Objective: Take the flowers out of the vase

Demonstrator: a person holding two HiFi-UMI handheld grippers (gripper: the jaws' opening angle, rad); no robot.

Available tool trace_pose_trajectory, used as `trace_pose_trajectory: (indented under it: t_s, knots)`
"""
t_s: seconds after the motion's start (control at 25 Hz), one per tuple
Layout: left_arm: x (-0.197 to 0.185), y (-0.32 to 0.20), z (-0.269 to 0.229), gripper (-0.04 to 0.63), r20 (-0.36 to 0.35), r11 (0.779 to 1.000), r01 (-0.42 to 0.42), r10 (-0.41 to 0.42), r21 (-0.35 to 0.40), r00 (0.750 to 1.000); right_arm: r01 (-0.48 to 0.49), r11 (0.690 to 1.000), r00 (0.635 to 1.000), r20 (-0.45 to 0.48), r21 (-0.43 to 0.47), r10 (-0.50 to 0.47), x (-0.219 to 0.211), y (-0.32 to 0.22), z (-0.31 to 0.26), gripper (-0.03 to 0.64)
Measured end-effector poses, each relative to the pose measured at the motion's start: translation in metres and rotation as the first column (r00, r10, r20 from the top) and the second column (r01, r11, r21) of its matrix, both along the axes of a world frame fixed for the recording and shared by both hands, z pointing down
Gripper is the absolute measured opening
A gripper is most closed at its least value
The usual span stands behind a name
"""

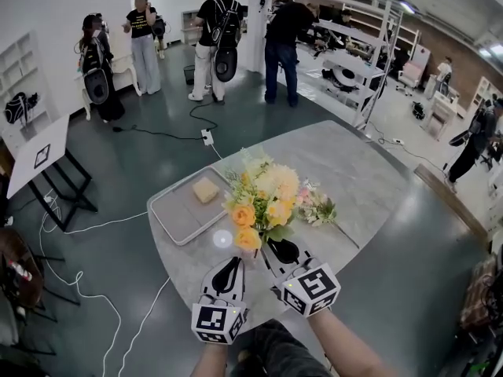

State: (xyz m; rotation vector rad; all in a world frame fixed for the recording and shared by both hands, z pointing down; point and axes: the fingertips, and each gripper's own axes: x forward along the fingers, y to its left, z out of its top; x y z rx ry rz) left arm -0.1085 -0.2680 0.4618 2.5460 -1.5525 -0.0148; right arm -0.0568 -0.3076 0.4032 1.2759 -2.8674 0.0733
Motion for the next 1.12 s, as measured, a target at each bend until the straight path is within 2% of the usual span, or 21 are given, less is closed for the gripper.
trace_pose_trajectory:
  t_s: [0.6, 1.12]
  knots:
    - [0.01, 0.061, -0.002, 0.025, 0.001, 0.999, -0.045, 0.045, -0.004, 0.999, -0.027, 0.999, 1.0, 0.013, -0.027, 0.027, 0.009, 0.074, 0.011, 0.032]
    - [0.022, 0.095, -0.014, 0.025, 0.003, 1.0, 0.019, -0.019, 0.008, 1.0, 0.04, 0.999, 0.999, 0.01, -0.022, -0.04, 0.024, 0.108, 0.001, 0.032]
